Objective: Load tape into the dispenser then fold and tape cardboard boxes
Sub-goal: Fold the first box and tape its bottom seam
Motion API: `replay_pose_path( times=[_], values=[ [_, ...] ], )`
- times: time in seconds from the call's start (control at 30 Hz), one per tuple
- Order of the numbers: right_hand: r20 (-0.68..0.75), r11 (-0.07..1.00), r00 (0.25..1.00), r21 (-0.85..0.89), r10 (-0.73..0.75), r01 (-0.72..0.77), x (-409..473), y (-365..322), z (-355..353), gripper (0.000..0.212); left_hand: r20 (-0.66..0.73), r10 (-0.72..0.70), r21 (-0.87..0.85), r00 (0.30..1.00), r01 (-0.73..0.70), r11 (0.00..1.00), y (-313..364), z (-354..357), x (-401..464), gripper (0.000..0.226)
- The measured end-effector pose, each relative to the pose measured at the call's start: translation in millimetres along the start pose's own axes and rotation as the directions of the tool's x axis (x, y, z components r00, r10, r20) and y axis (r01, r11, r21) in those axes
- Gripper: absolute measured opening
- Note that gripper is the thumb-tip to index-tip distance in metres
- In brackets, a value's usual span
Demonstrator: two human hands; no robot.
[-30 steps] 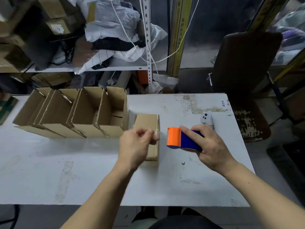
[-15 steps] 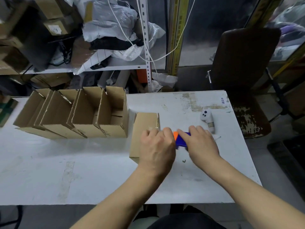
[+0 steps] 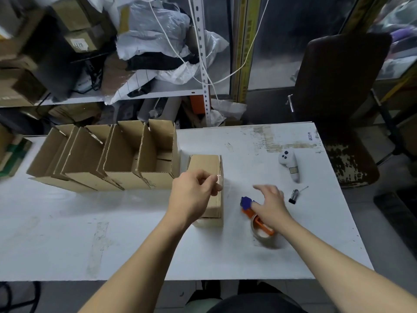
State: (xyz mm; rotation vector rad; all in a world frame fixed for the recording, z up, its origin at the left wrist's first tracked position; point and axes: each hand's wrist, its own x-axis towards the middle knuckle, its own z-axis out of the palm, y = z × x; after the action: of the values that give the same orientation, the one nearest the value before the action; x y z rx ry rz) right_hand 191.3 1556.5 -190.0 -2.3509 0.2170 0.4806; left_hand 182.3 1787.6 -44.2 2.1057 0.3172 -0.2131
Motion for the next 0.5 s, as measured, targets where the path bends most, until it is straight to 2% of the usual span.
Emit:
replay_pose_path(
  times=[0.03,0.07,0.1,0.13,0.2,0.27,0.33,0.4,0.47,0.5],
  values=[
    [-0.018,0.956,0.999,0.288,-0.048,0.051,-6,-24,-7,0.036,0.010,-0.013,-0.039,1.000,0.014,0.999,-2,1,0,0.024],
    [0.039,0.825,0.997,0.565,-0.070,0.036,-14,-48,-13,0.027,0.015,-0.026,-0.076,1.000,0.027,0.997,-5,2,0,0.023],
    [0.155,0.665,0.983,0.745,-0.098,-0.051,-21,-66,-16,0.027,0.016,-0.036,-0.105,0.999,0.038,0.994,-7,3,0,0.022],
    [0.280,0.542,0.953,0.822,-0.115,-0.176,-26,-78,-16,0.036,0.016,-0.047,-0.128,0.999,0.049,0.991,-10,4,0,0.021],
    [0.464,0.434,0.878,0.819,-0.114,-0.376,-31,-90,-13,0.049,0.012,-0.077,-0.160,0.997,0.078,0.984,-16,7,0,0.021],
    [0.512,0.391,0.855,0.806,-0.084,-0.445,-34,-89,-3,0.047,0.001,-0.104,-0.165,0.995,0.103,0.981,-23,12,2,0.021],
    [0.444,0.368,0.896,0.831,0.012,-0.417,-35,-88,6,0.028,-0.041,-0.081,-0.060,0.996,0.078,0.995,-30,19,3,0.021],
    [0.319,0.408,0.944,0.853,0.084,-0.325,-34,-87,14,0.018,-0.132,0.049,0.196,0.990,-0.023,0.980,-41,28,5,0.023],
    [0.193,0.502,0.975,0.836,0.111,-0.222,-32,-88,22,0.023,-0.192,0.252,0.443,0.949,-0.145,0.885,-55,39,11,0.025],
    [0.138,0.552,0.983,0.814,0.122,-0.183,-31,-88,26,0.025,-0.189,0.325,0.514,0.927,-0.189,0.837,-60,43,14,0.025]
  ],
)
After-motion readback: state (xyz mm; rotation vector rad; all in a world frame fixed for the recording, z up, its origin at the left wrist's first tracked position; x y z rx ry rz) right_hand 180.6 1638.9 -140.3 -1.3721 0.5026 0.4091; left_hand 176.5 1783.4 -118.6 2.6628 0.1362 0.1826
